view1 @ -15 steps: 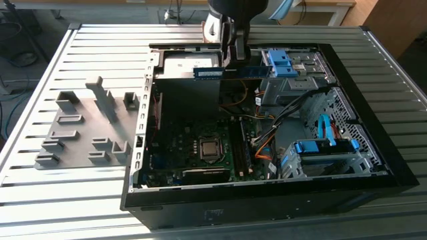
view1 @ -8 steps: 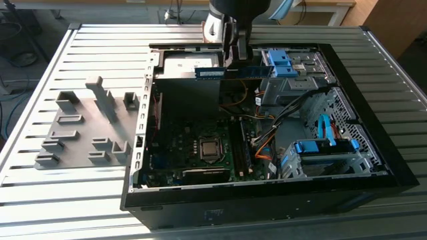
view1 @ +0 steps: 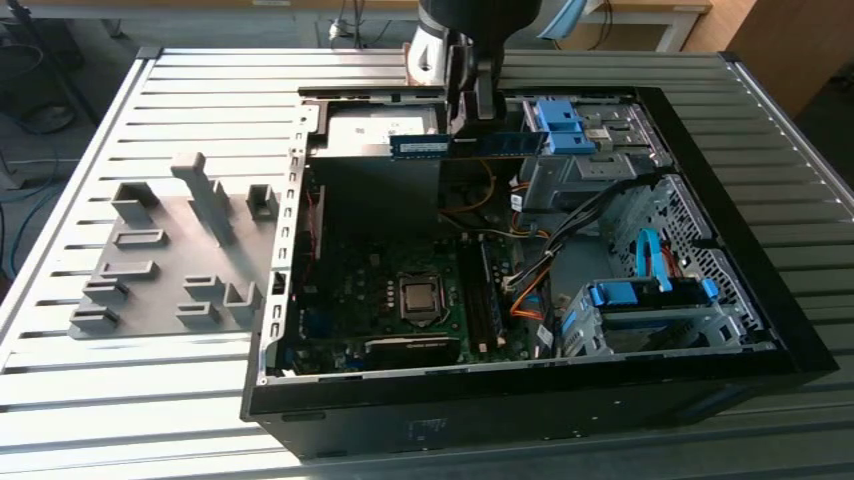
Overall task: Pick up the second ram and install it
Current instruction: 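Insert the second ram into the second slot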
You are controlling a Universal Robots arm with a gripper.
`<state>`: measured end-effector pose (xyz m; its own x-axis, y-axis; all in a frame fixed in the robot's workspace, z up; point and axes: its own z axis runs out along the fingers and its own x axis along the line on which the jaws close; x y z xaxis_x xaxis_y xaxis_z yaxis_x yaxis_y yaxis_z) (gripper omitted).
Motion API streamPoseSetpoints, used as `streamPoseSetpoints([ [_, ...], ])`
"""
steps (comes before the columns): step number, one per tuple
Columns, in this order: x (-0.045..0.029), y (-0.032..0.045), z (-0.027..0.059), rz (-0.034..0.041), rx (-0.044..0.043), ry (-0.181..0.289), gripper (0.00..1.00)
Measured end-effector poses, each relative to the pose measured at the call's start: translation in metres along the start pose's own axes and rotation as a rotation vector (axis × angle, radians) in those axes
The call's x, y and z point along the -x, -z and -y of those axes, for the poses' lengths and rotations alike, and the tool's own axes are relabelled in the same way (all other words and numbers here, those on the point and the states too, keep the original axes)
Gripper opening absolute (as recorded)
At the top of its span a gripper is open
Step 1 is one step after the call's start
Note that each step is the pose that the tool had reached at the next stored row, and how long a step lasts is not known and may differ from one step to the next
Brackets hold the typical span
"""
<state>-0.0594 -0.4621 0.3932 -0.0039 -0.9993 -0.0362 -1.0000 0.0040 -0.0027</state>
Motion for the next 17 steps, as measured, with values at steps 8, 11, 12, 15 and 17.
streamPoseSetpoints([
  [8, 0.0, -0.0002, 0.0001, -0.0001, -0.0015, -0.041, 0.14],
  [11, 0.0, -0.0003, 0.0001, -0.0003, -0.0029, -0.08, 0.14],
  [12, 0.0, -0.0004, 0.0001, -0.0004, -0.0034, -0.094, 0.14],
  [15, 0.0, -0.0006, 0.0001, -0.0003, -0.005, -0.136, 0.14],
  [17, 0.0, -0.0007, 0.0, -0.0005, -0.0059, -0.16, 0.14],
])
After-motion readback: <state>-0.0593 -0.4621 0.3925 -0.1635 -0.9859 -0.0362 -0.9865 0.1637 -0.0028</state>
